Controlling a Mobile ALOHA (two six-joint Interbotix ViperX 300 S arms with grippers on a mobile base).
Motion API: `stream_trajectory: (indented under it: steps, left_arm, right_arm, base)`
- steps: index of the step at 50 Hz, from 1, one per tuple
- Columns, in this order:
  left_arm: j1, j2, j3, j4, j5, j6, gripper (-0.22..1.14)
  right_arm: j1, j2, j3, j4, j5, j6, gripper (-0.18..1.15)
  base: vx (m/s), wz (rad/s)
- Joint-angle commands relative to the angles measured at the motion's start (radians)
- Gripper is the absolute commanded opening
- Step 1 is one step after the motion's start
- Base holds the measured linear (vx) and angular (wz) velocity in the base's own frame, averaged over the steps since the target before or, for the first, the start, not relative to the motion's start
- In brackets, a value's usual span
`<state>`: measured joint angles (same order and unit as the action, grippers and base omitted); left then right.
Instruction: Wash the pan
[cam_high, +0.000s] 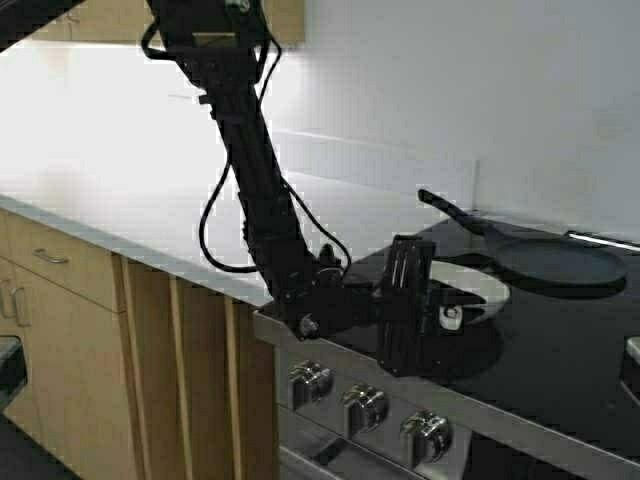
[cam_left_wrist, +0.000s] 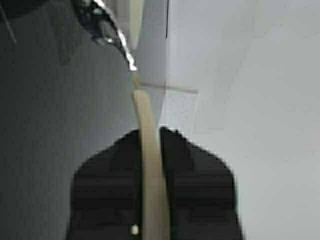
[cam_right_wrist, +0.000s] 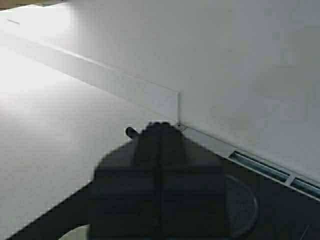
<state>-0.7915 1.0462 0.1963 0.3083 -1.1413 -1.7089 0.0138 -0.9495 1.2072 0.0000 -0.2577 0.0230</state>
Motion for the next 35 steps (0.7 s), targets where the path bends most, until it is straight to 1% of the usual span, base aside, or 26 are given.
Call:
stream_trajectory:
  steps: [1,12,19,26,35]
  left_arm:
    - [0.005,-0.107,0.029,-0.002,-0.028,0.035,0.02]
    - [0.005,-0.146,0.069,-0.002,-0.063,0.058,0.02]
    - [0.005,-0.16,0.091,-0.003,-0.074,0.064,0.02]
    - [0.009,-0.172,0.103,-0.008,-0.101,0.064,0.02]
    - [0.009,-0.196,0.117,-0.02,-0.106,0.066,0.02]
  right_arm:
    - [0.0,0.012,-0.015,-0.003,-0.005,-0.003,0.06]
    - [0.0,0.014,-0.02,-0.006,-0.005,-0.003,0.06]
    - [0.0,0.014,-0.02,-0.006,-0.003,-0.003,0.06]
    - [0.0,0.014,-0.02,-0.009,-0.002,-0.005,0.06]
    - [0.002,0.012,-0.026,-0.009,0.017,-0.003,0.06]
  base:
    - [0.0,0.13]
    - [0.0,0.19]
    - [0.0,0.33]
    - [0.01,0.5]
    - [0.02,0.66]
